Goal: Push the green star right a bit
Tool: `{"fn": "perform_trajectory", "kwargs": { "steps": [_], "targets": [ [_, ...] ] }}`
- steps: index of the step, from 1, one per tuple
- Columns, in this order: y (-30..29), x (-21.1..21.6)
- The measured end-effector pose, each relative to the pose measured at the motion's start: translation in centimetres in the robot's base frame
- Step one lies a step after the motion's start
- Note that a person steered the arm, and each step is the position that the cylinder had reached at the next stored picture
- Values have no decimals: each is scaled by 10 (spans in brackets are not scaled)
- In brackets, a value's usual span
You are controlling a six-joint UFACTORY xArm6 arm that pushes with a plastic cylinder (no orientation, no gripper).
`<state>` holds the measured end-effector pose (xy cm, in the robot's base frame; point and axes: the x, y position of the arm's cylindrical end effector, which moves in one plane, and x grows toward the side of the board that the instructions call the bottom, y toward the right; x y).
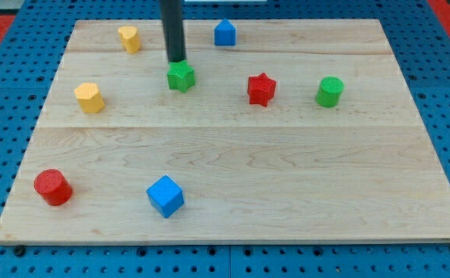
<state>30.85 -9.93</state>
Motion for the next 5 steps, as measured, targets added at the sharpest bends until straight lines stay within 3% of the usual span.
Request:
{"fn": "perform_trajectory", "kwargs": {
  "steps": [1, 2, 3, 5],
  "targets": [
    [-8, 43],
    [18, 61],
    [-11, 52],
    [8, 50]
  ]
}}
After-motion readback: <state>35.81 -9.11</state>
